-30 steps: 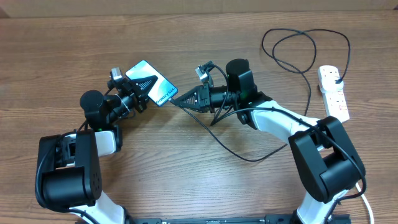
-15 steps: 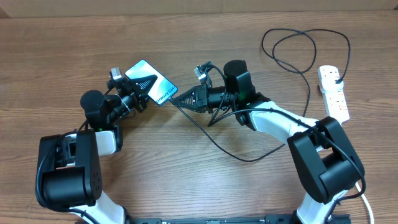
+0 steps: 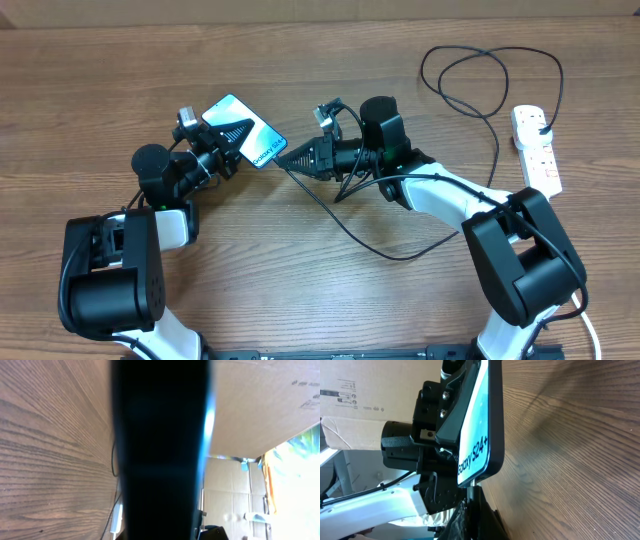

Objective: Plug charger to phone and switch on socket

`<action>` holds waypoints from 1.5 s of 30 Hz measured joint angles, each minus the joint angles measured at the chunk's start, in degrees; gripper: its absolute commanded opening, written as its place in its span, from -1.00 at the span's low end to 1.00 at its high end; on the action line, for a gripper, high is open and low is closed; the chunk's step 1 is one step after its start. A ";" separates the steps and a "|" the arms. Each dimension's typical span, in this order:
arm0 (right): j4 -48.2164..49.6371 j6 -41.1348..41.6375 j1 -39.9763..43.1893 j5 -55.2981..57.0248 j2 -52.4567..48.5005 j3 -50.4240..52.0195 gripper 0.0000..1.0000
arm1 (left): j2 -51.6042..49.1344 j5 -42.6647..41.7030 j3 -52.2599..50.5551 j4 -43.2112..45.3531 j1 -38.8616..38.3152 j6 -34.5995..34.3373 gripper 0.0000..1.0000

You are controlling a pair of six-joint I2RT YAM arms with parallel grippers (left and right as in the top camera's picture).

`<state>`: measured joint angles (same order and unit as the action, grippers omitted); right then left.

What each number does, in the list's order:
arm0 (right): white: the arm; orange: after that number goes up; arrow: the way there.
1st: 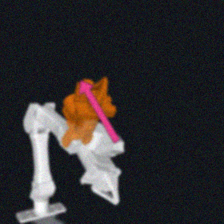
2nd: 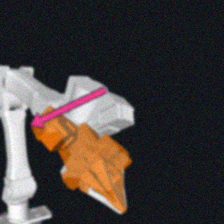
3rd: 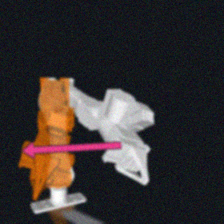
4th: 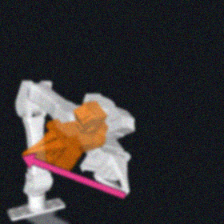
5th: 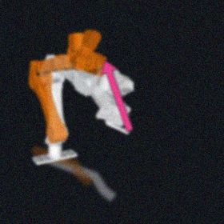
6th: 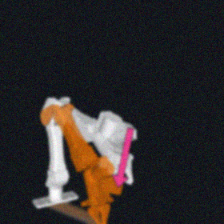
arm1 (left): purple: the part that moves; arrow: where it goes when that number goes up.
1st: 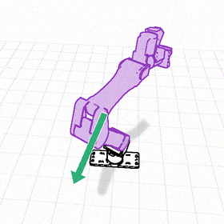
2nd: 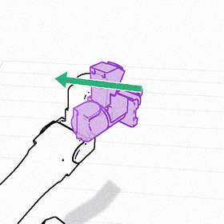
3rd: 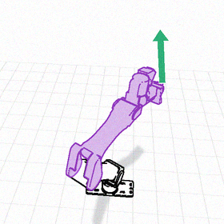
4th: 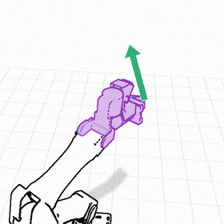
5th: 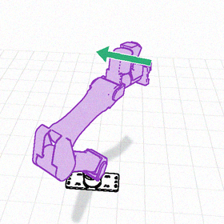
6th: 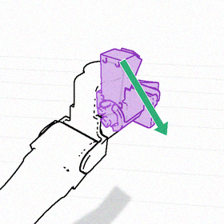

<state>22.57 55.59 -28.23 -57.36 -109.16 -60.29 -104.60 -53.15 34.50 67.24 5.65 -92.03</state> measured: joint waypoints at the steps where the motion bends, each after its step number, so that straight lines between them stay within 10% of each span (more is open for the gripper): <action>1: -0.09 0.15 0.02 0.07 0.00 0.00 -0.92 | 0.00 -0.11 0.07 0.02 -0.02 0.63 -0.91; 45: -1.57 1.16 0.02 1.25 0.00 1.55 -0.92 | 0.00 -2.51 1.25 0.02 -1.64 14.32 -0.91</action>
<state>20.99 56.75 -28.21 -56.12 -109.16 -58.74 -104.60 -55.66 35.75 67.26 4.01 -77.71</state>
